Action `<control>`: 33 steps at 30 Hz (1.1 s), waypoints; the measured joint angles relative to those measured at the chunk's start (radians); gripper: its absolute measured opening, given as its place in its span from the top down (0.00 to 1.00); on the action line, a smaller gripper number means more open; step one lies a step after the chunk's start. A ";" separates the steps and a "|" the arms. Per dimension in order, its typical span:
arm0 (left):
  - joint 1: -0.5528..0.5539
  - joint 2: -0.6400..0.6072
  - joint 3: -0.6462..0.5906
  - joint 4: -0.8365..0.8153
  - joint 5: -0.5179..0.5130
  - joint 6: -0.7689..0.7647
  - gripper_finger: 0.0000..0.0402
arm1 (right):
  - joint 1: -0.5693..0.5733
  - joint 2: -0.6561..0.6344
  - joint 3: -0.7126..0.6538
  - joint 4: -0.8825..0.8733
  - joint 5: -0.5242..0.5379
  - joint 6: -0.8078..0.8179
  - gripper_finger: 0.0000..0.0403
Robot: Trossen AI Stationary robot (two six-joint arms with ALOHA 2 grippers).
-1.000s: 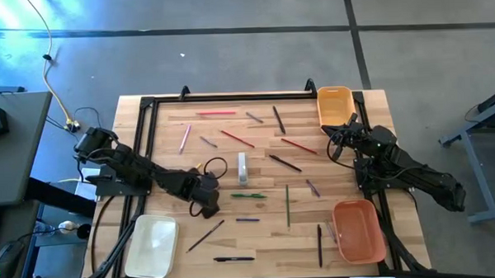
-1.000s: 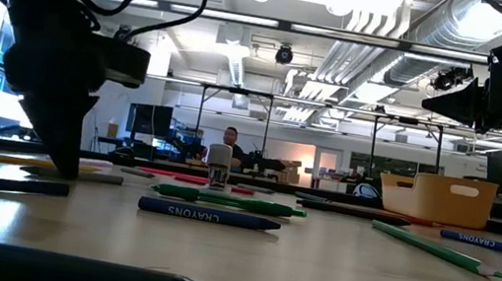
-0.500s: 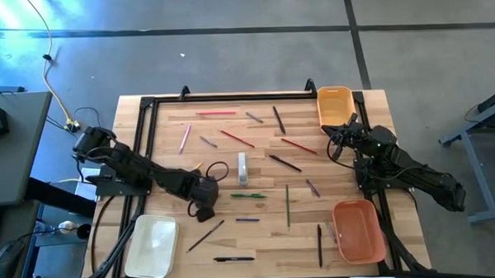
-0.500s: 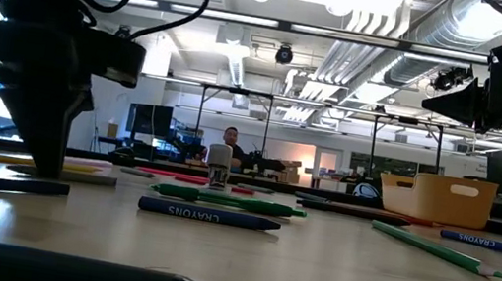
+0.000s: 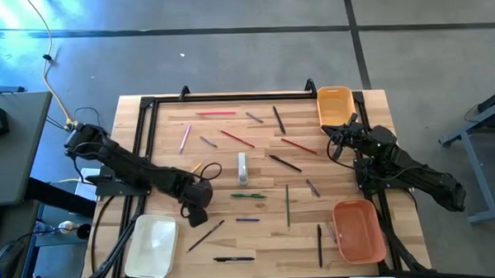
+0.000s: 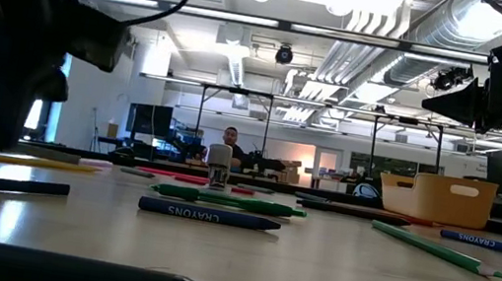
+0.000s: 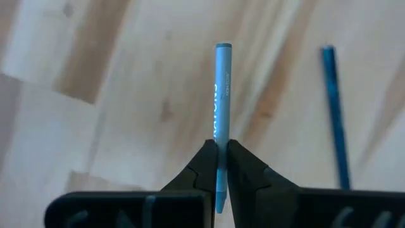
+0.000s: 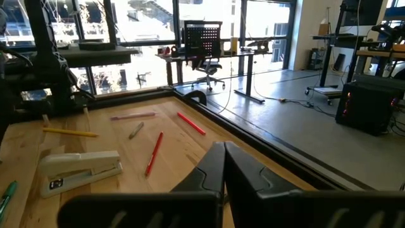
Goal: Sort crayons/erasers/pens/pencils in bins
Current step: Put the gray crayon into the white bin
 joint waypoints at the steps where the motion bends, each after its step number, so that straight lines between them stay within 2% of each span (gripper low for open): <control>1: -0.005 -0.012 0.000 -0.005 0.009 -0.011 0.99 | 0.000 0.000 0.000 0.000 0.000 0.000 1.00; 13: -0.136 -0.156 0.002 -0.050 0.124 -0.220 0.99 | 0.000 0.000 0.000 0.000 0.000 0.000 1.00; 27: -0.420 -0.246 0.004 -0.015 0.316 -0.630 0.99 | 0.000 0.000 0.000 0.000 0.000 0.000 1.00; 31: -0.538 -0.246 0.004 -0.023 0.307 -0.790 0.99 | 0.000 0.000 0.000 0.000 0.000 0.000 1.00; 33: -0.597 -0.246 0.004 -0.048 0.251 -0.877 0.99 | 0.000 0.000 0.000 0.000 0.000 0.000 1.00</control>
